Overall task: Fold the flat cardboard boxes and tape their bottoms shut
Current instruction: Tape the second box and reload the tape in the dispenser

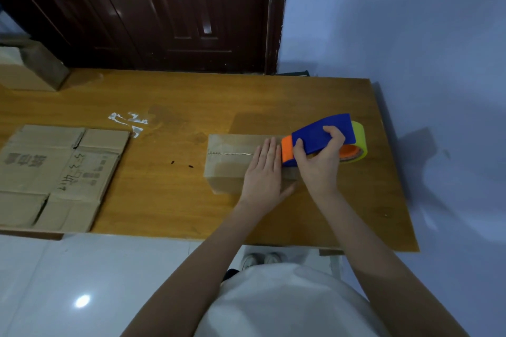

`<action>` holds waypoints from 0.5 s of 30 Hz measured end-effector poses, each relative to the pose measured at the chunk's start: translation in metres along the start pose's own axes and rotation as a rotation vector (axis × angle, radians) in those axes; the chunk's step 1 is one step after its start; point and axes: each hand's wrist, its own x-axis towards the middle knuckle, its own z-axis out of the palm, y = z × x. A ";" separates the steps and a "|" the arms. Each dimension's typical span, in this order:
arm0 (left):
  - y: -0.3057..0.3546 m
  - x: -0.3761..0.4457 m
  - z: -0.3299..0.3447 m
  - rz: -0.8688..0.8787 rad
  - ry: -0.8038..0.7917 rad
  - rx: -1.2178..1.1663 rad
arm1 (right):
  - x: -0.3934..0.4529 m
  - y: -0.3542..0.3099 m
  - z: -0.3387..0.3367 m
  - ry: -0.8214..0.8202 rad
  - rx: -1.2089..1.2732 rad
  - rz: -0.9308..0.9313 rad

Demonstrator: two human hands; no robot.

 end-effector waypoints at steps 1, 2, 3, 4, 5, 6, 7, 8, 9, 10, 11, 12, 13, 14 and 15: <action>0.000 0.000 0.002 -0.005 -0.009 0.019 | 0.000 0.000 0.000 0.010 0.019 0.017; -0.001 0.000 0.003 -0.007 -0.014 0.030 | 0.000 0.001 0.000 0.024 0.043 0.039; -0.001 0.000 0.002 -0.007 -0.018 0.036 | 0.000 0.003 -0.001 0.038 0.070 0.063; -0.001 0.001 0.001 -0.007 -0.024 0.035 | 0.000 0.004 -0.003 0.050 0.100 0.088; -0.002 0.001 0.001 -0.008 -0.032 0.030 | 0.001 0.006 -0.005 0.057 0.127 0.114; -0.002 0.002 0.002 -0.012 -0.035 0.025 | 0.002 0.007 -0.007 0.062 0.150 0.137; -0.002 0.002 0.003 -0.013 -0.035 0.023 | 0.003 0.008 -0.009 0.071 0.169 0.154; -0.002 0.002 0.004 -0.011 -0.036 0.021 | 0.003 0.010 -0.011 0.087 0.186 0.172; -0.002 0.002 0.004 -0.004 -0.034 0.016 | 0.004 0.011 -0.012 0.108 0.204 0.198; -0.002 0.002 0.004 0.005 -0.030 0.007 | 0.006 0.011 -0.013 0.128 0.228 0.231; -0.003 0.001 0.004 0.010 -0.024 0.001 | 0.007 0.011 -0.014 0.138 0.253 0.260; -0.003 0.001 0.004 0.013 -0.020 -0.002 | 0.008 0.011 -0.014 0.141 0.273 0.277; -0.003 0.001 0.004 0.014 -0.014 -0.002 | 0.010 0.011 -0.015 0.139 0.281 0.278; -0.003 0.001 0.004 0.015 -0.007 0.000 | 0.011 0.010 -0.017 0.137 0.286 0.272; -0.003 0.001 0.003 0.015 0.005 -0.002 | 0.013 0.010 -0.018 0.134 0.285 0.263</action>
